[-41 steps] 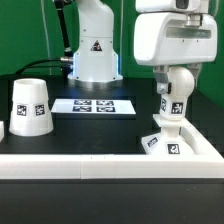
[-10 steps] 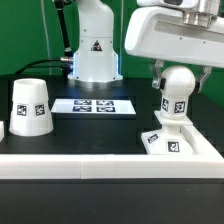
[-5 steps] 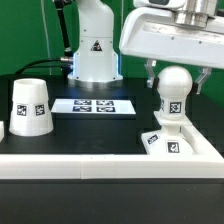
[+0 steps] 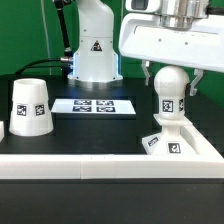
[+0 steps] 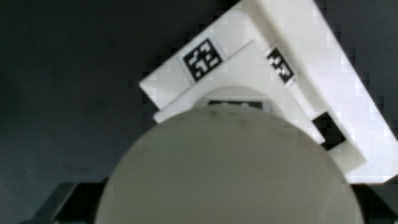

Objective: Assemble lamp

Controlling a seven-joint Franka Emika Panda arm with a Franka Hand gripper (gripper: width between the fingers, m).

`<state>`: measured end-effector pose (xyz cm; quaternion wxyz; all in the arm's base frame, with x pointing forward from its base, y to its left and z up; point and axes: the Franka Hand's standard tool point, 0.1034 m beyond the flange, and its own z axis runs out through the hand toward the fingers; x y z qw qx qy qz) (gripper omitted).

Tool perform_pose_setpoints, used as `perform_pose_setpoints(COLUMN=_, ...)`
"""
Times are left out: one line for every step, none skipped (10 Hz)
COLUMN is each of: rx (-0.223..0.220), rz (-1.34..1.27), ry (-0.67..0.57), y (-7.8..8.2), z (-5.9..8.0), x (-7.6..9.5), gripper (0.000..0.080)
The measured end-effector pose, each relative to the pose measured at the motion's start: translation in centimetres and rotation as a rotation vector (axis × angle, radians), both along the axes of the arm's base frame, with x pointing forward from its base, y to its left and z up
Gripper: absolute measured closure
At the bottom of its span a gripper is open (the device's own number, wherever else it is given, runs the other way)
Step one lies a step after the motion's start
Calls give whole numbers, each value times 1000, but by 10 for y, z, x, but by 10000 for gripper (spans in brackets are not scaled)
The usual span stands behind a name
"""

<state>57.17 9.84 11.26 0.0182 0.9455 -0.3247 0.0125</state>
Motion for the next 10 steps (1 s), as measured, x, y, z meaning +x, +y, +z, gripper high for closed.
perform_pose_setpoints(rx=19, rz=-122, ry=16, y=4, z=2, x=0, gripper=222)
perform_pose_setpoints(rx=30, rz=-216, ry=27, y=7, z=2, x=0, gripper=222)
perform_pose_setpoints(rx=37, rz=-311, ry=37, y=8, z=1, x=0, gripper=222)
perform_pose_setpoints(rx=53, rz=-443, ry=45, y=7, z=0, x=2, gripper=222)
perform_pose_setpoints(rx=64, rz=-508, ry=46, y=5, z=-1, x=3, gripper=222)
perform_pose_setpoints(rx=72, rz=-558, ry=48, y=5, z=-1, x=3, gripper=222)
perform_pose_setpoints(rx=72, rz=-565, ry=49, y=5, z=-1, x=3, gripper=222)
perform_pose_setpoints(rx=76, rz=-615, ry=49, y=6, z=-1, x=3, gripper=222)
perform_pose_setpoints(rx=77, rz=-610, ry=51, y=7, z=-2, x=3, gripper=222)
perform_pose_setpoints(rx=78, rz=-578, ry=51, y=7, z=-2, x=3, gripper=125)
